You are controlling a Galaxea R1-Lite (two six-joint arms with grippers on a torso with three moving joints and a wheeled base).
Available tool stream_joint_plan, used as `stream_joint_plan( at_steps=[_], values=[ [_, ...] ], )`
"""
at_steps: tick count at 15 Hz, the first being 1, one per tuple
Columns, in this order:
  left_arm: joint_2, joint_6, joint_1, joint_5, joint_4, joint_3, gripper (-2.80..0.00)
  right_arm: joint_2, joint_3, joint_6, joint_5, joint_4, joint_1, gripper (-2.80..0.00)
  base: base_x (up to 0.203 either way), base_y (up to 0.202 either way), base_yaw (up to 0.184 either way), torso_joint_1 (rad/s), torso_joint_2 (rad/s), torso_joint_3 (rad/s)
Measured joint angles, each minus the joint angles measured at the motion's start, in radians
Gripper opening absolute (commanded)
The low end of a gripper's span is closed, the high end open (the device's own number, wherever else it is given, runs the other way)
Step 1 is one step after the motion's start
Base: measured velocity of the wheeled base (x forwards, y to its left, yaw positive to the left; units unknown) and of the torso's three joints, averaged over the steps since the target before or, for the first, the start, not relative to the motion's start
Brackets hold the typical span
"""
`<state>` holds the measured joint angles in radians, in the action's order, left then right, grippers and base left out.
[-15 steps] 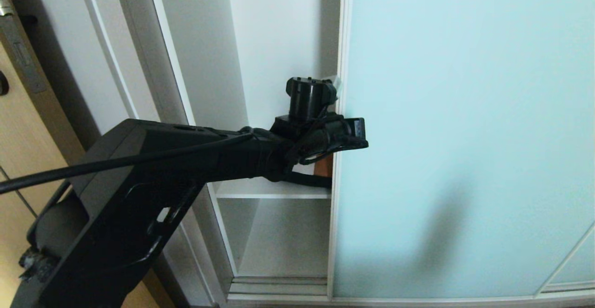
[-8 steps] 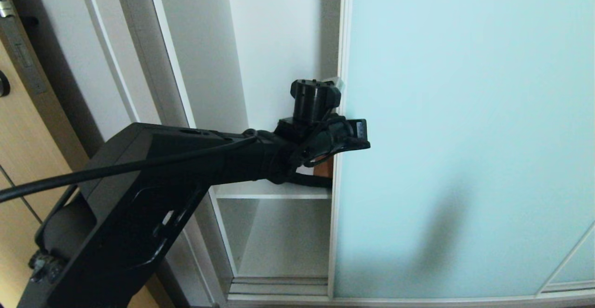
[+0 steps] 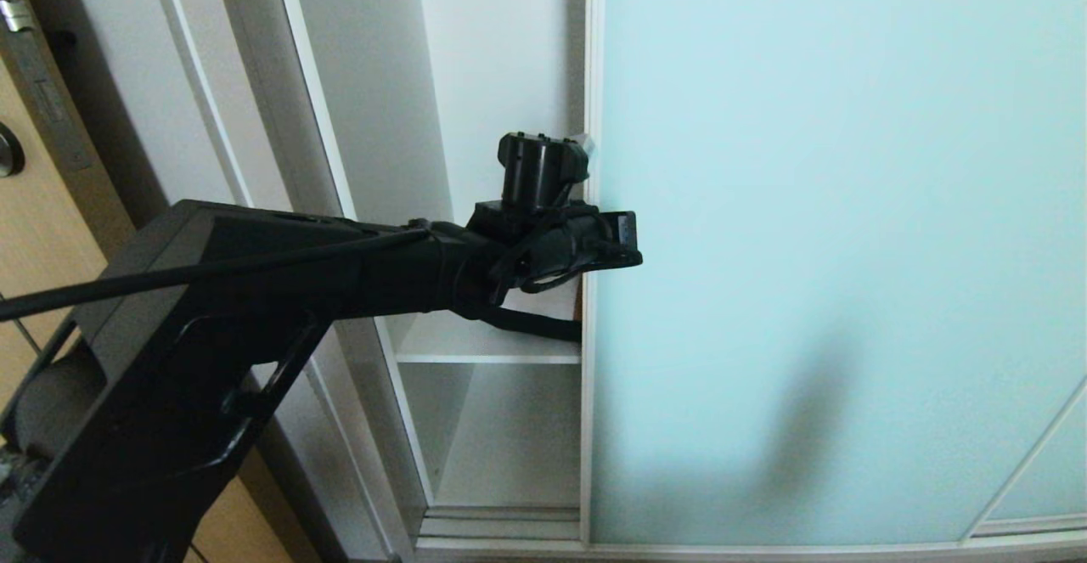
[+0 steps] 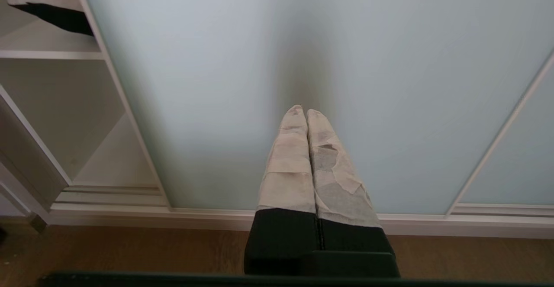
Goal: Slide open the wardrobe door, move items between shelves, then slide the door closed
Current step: Close the door
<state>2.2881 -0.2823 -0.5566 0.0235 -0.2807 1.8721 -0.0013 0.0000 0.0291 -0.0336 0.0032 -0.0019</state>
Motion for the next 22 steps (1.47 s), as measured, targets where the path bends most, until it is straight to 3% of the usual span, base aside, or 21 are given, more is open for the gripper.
stream_joint_plan(
  at_steps=[7, 11, 16, 22],
  values=[
    [-0.181, 0.004, 0.101, -0.002, -0.045, -0.22, -2.8, 0.0, 0.0, 0.0, 0.0, 0.0, 0.0, -2.8, 0.0, 0.0, 0.0, 0.0, 0.0, 0.0],
    [-0.287, -0.002, 0.216, -0.008, -0.025, -0.315, -2.8, 0.0, 0.0, -0.001, 0.0, 0.0, 0.0, -2.8, 0.0, 0.0, 0.0, 0.0, 0.0, 0.0],
    [-0.461, 0.0, 0.251, 0.007, -0.047, -0.441, -2.8, 0.0, 0.0, 0.0, 0.0, 0.0, 0.0, -2.8, 0.0, 0.0, 0.0, 0.0, 0.0, 0.0],
    [-0.471, -0.003, 0.309, 0.039, -0.051, -0.425, -2.8, 0.0, 0.0, 0.0, 0.0, 0.0, 0.0, -2.8, 0.0, 0.0, 0.0, 0.0, 0.0, 0.0]
  ],
)
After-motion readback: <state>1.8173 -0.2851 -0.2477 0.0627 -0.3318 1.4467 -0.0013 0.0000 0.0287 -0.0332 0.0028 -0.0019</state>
